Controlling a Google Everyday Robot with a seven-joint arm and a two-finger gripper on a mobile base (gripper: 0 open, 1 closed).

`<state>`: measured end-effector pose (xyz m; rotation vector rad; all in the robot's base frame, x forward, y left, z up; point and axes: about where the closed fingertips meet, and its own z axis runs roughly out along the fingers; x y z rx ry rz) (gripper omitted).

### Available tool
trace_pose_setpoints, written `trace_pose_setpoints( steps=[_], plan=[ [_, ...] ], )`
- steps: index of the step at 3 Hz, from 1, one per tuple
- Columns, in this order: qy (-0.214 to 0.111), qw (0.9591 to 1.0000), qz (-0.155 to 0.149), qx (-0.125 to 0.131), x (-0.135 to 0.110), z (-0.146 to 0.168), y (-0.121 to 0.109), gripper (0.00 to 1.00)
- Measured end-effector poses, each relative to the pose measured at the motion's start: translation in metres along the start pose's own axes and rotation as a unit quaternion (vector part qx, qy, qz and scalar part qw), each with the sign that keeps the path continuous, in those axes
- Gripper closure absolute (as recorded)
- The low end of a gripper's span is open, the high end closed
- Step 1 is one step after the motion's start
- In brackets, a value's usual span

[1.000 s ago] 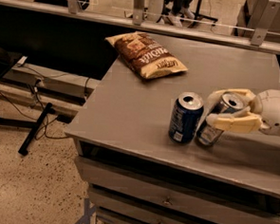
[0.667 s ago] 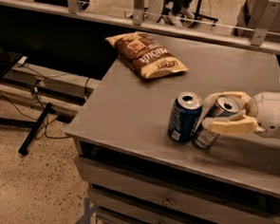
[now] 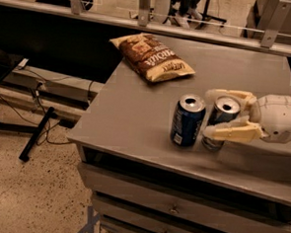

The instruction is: Move redbull can near pepsi can

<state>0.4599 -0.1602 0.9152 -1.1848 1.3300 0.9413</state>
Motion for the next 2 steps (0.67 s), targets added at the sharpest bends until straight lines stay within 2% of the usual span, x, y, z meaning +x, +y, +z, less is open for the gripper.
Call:
trace_pose_setpoints(
  steps=[1,2],
  plan=[
    [0.004,0.9999,-0.01,0.01,-0.002,-0.001,-0.004,0.0],
    [0.016,0.9986,-0.016,0.047,-0.017,-0.043,-0.019,0.0]
  ],
)
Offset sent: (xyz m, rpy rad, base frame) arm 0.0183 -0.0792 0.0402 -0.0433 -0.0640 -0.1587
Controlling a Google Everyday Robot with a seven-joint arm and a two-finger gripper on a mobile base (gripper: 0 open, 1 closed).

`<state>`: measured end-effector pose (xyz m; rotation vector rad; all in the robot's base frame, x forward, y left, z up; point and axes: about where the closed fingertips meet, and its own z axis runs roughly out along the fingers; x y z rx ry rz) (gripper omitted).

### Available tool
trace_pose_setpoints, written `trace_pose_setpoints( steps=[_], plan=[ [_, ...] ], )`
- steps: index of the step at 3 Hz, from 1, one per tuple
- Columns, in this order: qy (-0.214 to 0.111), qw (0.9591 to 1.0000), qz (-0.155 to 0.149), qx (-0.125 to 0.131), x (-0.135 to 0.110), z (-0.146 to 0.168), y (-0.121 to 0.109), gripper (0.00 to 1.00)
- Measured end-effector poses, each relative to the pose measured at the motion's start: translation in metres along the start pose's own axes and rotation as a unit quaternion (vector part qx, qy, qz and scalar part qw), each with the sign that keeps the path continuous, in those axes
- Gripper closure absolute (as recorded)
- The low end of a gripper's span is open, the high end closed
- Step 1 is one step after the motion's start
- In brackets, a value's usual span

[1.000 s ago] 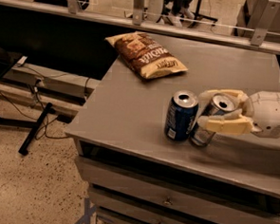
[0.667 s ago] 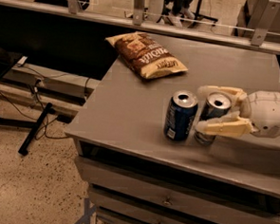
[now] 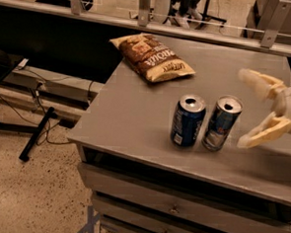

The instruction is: Move redbull can near pepsi can

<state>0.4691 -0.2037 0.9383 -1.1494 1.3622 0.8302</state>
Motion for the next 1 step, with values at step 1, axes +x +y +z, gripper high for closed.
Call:
trace_pose_setpoints(
  steps=[1],
  plan=[
    [0.017,0.9982,-0.003,0.058,-0.0204,-0.0741,-0.0253,0.0]
  ],
)
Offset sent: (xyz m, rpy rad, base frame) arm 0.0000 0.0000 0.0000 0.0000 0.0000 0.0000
